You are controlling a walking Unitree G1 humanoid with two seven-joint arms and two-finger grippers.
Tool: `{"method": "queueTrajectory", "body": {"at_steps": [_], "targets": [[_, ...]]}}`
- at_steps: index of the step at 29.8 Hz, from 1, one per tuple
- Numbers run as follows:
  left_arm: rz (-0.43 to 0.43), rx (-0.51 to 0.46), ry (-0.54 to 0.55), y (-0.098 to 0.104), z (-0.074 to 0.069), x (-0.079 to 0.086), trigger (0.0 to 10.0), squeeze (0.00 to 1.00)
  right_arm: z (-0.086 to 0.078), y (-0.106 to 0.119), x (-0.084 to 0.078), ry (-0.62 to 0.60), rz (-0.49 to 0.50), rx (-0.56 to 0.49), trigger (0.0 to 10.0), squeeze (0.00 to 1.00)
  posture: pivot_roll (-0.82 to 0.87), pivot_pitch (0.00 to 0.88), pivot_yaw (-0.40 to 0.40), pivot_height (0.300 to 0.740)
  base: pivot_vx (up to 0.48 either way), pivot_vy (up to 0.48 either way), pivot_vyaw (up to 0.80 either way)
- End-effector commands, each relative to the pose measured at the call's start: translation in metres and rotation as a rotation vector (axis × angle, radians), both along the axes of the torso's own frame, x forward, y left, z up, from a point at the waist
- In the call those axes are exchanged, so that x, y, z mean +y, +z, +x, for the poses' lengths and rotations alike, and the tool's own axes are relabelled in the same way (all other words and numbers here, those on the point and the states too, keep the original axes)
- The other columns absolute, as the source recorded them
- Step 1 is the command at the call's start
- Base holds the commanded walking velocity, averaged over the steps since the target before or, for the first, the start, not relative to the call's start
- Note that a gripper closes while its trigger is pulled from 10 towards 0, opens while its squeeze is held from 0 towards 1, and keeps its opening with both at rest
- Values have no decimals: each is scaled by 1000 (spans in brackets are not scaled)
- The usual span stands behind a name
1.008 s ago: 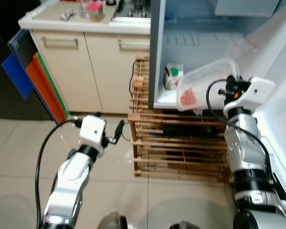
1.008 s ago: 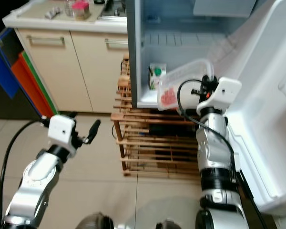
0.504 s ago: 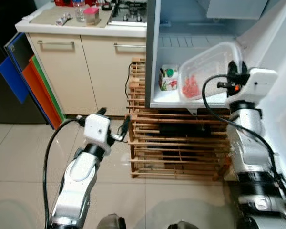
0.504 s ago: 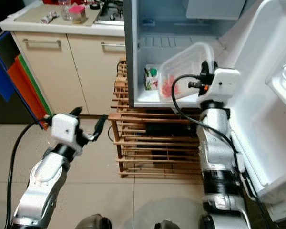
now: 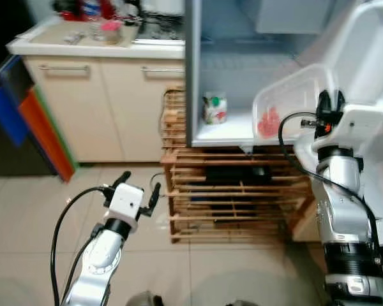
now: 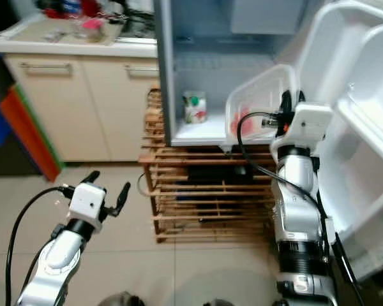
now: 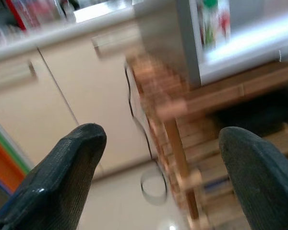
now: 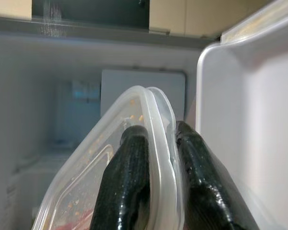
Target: Restocking fridge
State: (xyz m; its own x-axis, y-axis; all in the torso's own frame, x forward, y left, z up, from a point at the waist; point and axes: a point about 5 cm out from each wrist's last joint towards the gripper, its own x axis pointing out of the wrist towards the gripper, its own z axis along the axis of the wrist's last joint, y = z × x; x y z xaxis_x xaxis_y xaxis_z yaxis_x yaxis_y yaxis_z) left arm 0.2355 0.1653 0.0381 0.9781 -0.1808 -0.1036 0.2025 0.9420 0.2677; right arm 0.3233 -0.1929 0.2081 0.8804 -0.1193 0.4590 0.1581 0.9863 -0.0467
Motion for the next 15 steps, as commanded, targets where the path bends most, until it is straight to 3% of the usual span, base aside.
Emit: {"method": "queueTrajectory", "body": {"at_steps": [1,6,7,13,15], "targets": [[-8,-59,5,10,9,0,10000,0,1,7,-1,-17,-5,-29,0,0,-22,0,1,715,0,0,0],[-61,-73,25,16,16,-7,10000,0,2,9,2,-1,-7,-31,0,0,-30,0,-6,715,0,0,0],[-79,-77,29,21,23,-9,10000,0,2,9,5,15,-9,-27,0,0,-32,0,-6,715,0,0,0],[-82,-94,-5,29,32,-14,10000,0,5,8,10,37,-4,-22,0,0,-27,0,0,715,0,0,0],[-89,-93,-14,29,33,-15,10000,0,6,7,12,43,-2,-18,0,0,-27,0,1,715,0,330,0]]}}
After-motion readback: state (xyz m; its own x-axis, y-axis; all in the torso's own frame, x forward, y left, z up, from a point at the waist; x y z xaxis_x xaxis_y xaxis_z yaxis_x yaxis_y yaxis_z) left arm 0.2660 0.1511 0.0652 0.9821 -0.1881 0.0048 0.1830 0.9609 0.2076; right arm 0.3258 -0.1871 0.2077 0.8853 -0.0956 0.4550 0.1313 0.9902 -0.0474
